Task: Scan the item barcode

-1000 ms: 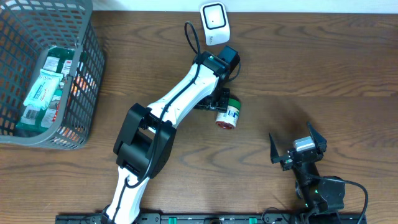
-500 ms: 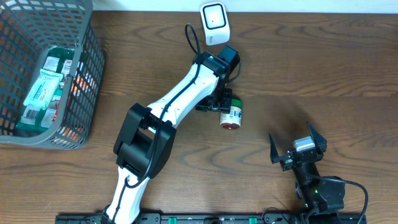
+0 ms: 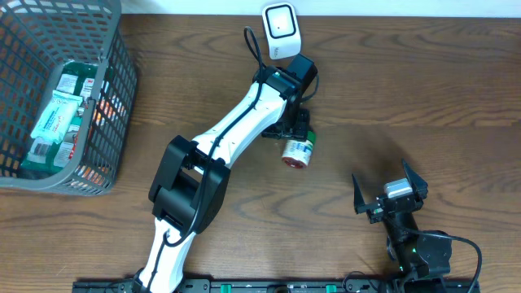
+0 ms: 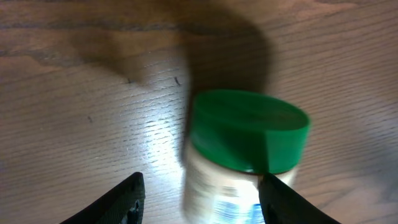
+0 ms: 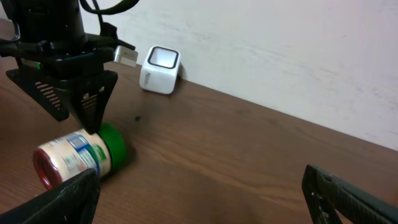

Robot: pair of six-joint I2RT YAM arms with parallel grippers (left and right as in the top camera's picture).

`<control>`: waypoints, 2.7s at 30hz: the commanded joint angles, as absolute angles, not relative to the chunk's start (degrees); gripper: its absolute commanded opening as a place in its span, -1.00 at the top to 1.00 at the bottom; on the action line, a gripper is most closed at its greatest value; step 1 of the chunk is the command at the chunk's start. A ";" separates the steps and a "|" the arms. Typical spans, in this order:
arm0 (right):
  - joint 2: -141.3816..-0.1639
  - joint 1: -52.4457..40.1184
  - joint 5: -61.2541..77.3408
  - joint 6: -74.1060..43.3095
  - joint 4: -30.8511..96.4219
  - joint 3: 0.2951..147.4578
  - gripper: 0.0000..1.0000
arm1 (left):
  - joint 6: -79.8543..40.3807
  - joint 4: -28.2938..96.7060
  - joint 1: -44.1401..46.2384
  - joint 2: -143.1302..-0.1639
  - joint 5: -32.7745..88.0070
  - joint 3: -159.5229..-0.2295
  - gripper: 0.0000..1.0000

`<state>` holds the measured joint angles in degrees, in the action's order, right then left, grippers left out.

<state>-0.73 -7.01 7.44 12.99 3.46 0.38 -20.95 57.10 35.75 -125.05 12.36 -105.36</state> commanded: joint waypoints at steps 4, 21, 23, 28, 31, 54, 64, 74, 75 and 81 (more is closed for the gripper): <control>-0.49 -7.92 7.09 12.27 3.68 0.32 -0.99 | -19.59 57.32 36.10 -124.92 13.06 -106.85 -0.20; -0.49 -7.92 7.09 12.27 3.68 0.32 -0.98 | -17.58 57.76 36.25 -124.97 12.91 -105.75 -0.39; -0.49 -7.92 7.09 12.27 3.68 0.32 -0.98 | -17.56 57.74 36.67 -124.99 12.91 -104.99 -0.40; -0.49 -7.92 7.09 12.27 3.68 0.32 -0.98 | -12.71 57.78 37.50 -124.99 14.57 -104.51 -0.43; -0.49 -7.92 7.09 12.27 3.68 0.32 -0.98 | -12.69 58.00 37.47 -125.01 14.57 -104.38 -0.43; -0.49 -7.92 7.09 12.27 3.68 0.32 -0.98 | -12.69 55.86 37.47 -125.05 14.61 -100.57 -0.33; -0.49 -7.92 7.09 12.27 3.68 0.32 -0.99 | -12.67 55.57 37.74 -125.05 18.87 -100.57 -0.31; -0.49 -7.92 7.09 12.27 3.68 0.32 -0.98 | -12.64 55.18 37.82 -125.05 19.70 -100.66 -0.67; -0.49 -7.92 7.09 12.27 3.68 0.32 -0.99 | -12.43 55.13 37.85 -125.05 20.71 -100.66 -0.67; -0.49 -7.92 7.09 12.27 3.68 0.32 -0.99 | -12.01 54.92 37.85 -125.05 25.10 -100.66 -0.68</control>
